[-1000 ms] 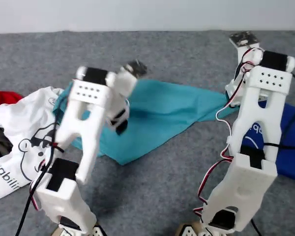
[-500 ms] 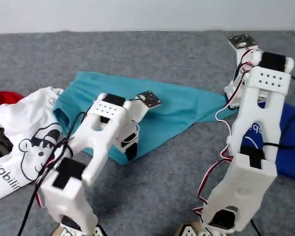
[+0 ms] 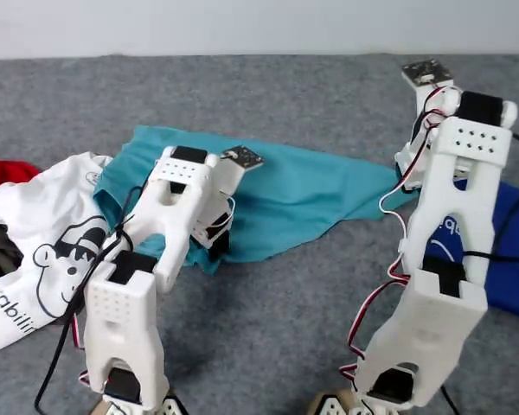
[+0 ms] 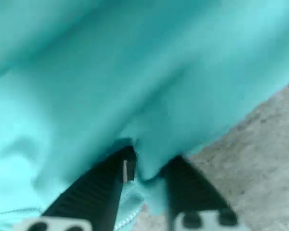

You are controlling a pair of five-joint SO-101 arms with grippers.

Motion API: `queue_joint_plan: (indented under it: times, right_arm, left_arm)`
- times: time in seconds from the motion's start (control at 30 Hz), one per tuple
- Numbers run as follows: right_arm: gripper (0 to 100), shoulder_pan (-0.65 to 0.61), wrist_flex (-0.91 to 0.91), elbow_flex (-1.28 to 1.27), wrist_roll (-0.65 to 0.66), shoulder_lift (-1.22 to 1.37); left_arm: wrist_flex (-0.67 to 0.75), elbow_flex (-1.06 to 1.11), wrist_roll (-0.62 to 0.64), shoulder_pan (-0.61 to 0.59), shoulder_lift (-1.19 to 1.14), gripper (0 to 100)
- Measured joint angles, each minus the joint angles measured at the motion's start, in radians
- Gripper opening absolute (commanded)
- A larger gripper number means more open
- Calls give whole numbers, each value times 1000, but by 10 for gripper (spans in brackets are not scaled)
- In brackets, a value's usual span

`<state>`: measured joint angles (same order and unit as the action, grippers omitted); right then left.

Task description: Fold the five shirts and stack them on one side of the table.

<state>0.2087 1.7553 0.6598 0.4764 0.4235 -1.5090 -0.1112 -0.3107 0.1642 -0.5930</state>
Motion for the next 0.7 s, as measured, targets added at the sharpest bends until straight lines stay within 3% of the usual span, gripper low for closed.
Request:
queue_joint_plan:
  times: [0.2,0.47,0.7]
  right_arm:
    - [10,-2,0,0,0,-104]
    - [10,-3,0,0,0,-313]
    - [10,-3,0,0,15,-554]
  left_arm:
    - [-71,-57,6,-20,38,5]
    - [-167,-72,32,-26,331,5]
    - [-215,-72,35,-101,551,5]
